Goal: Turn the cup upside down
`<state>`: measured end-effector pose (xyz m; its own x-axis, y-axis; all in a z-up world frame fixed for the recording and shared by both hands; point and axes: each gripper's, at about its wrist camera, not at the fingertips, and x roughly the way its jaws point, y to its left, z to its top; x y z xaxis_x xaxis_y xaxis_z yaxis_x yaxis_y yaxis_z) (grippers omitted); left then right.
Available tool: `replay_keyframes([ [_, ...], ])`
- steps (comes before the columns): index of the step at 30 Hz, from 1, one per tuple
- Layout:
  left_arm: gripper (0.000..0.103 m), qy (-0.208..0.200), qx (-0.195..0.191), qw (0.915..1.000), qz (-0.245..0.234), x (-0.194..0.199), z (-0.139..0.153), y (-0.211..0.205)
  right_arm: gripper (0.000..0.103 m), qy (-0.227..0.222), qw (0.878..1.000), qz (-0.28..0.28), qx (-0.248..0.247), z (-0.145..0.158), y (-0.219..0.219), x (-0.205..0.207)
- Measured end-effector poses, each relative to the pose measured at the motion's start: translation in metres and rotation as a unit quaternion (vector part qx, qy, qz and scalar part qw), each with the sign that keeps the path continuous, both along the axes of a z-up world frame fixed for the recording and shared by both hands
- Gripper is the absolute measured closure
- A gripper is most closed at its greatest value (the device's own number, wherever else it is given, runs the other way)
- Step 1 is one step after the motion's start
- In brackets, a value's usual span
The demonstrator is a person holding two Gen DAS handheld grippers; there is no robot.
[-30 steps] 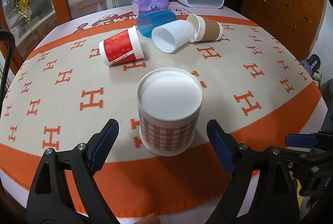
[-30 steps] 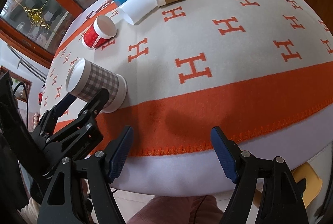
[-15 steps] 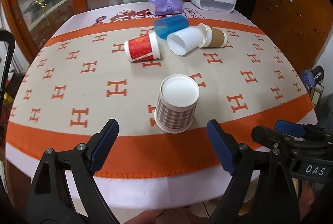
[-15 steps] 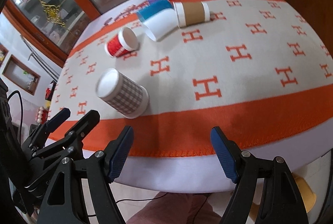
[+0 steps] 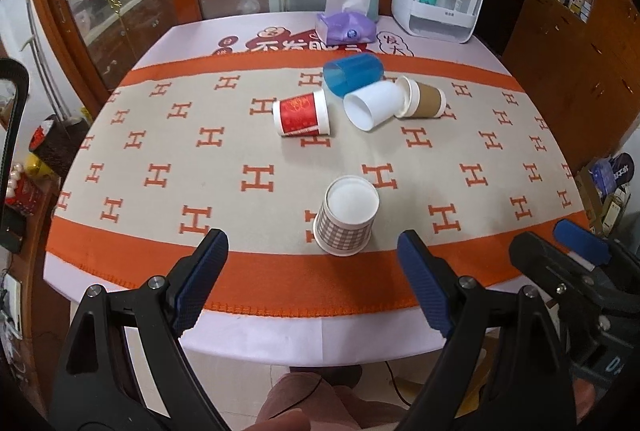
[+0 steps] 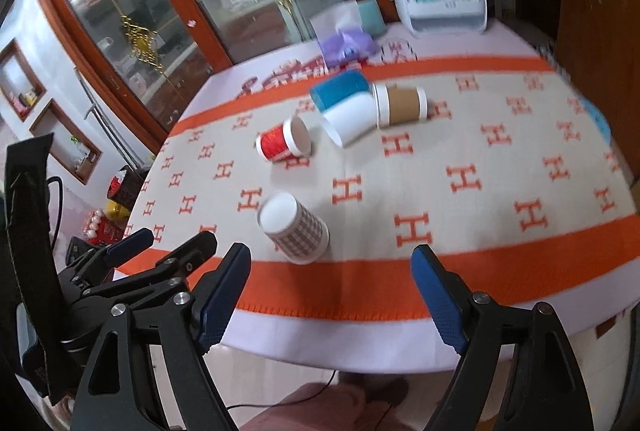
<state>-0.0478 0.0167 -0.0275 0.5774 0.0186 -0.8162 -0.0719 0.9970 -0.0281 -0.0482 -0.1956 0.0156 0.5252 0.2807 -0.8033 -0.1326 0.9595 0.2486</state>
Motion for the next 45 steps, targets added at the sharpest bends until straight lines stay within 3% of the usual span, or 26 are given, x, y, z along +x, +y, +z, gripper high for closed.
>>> replay_keyframes([
  [4, 0.018, -0.003, 0.007, 1.0000, 0.006, -0.002, 0.014, -0.002, 0.017, -0.026, 1.000, 0.004, -0.012, 0.024, 0.006, -0.005],
  [12, 0.018, -0.011, 0.017, 0.9996, 0.021, -0.006, 0.031, 0.002, 0.016, -0.038, 0.999, 0.004, -0.018, 0.043, 0.012, -0.006],
  [45, 0.018, -0.017, 0.029, 0.9994, -0.010, -0.021, 0.042, 0.002, 0.015, -0.062, 0.998, -0.015, -0.030, 0.062, 0.030, -0.027],
])
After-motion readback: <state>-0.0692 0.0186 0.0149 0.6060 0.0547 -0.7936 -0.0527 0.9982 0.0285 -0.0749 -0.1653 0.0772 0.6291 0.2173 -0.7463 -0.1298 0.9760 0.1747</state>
